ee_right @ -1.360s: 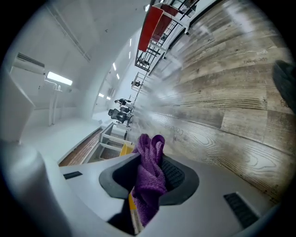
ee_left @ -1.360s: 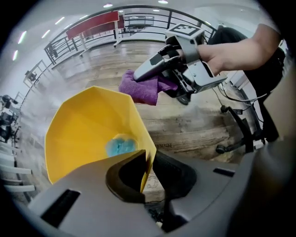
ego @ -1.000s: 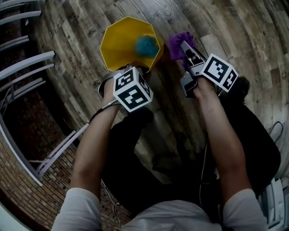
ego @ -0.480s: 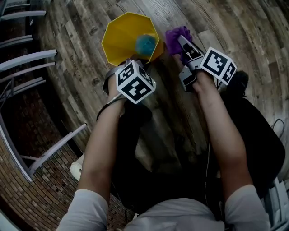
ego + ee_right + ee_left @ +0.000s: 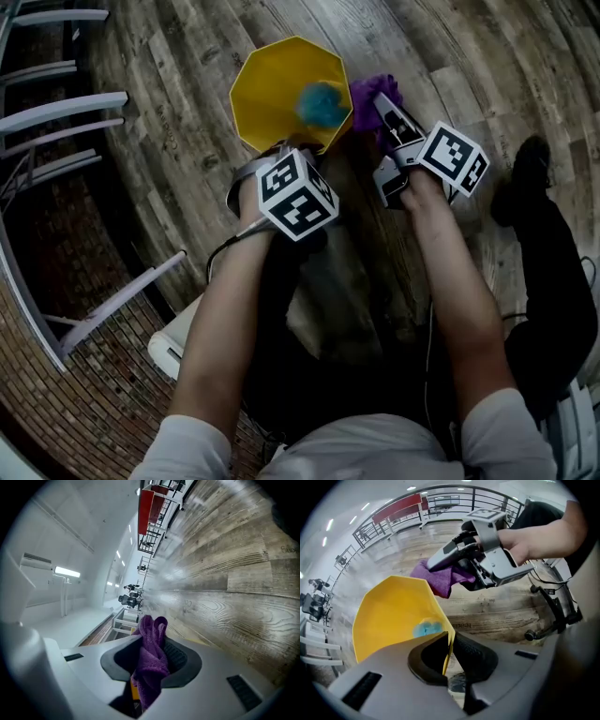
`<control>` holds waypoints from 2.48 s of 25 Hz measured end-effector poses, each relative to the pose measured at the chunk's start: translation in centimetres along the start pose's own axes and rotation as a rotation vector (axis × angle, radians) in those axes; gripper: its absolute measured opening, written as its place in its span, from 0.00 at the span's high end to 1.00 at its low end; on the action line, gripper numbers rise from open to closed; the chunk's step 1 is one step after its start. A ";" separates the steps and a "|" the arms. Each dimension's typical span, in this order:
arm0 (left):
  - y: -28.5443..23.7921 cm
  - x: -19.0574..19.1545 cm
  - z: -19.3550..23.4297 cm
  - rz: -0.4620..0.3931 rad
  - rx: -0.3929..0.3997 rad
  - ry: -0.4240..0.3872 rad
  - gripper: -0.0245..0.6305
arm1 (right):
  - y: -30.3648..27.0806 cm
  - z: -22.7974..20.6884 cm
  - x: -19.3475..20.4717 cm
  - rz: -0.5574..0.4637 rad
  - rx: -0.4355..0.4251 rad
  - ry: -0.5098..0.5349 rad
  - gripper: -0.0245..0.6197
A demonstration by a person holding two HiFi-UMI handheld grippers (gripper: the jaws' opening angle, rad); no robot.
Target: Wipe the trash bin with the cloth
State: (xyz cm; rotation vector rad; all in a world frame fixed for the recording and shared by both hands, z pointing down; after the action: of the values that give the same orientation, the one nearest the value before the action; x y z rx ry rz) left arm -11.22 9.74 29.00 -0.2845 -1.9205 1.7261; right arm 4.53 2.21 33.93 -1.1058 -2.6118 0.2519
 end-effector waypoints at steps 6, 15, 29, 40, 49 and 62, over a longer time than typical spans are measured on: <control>-0.2 -1.9 0.0 -0.091 0.088 -0.027 0.94 | -1.7 -2.2 0.9 0.020 0.032 0.000 0.78; -1.0 -0.4 0.1 -0.109 0.152 -0.031 0.94 | -6.1 -7.6 2.5 0.127 0.108 0.061 0.78; -0.6 0.7 -0.7 -0.118 0.206 -0.080 0.94 | -10.6 -16.5 5.5 0.268 0.313 0.192 0.78; -1.2 -0.7 -0.4 -0.162 0.193 -0.020 0.93 | -9.1 -16.9 4.9 0.242 0.373 0.207 0.78; -1.9 -2.5 0.1 -0.155 0.165 0.045 0.91 | -2.6 -13.6 -0.5 0.128 0.337 0.127 0.78; 1.2 1.3 -0.6 -0.021 0.172 -0.115 0.78 | 3.2 -6.5 1.5 0.060 0.137 -0.018 0.78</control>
State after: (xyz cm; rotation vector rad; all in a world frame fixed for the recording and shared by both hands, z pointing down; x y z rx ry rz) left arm -12.27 11.10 28.17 -0.1030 -1.8307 1.9163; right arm 7.81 5.79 39.46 -1.1395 -2.5364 0.4487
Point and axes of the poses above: the fingertips, and each gripper's own axes: y backward along the fingers, z to its left, x out of its underside, the point moved 8 cm from there along y, backward along the fingers, and after that the axes turned 4 degrees about -z, right-handed, at the moved point
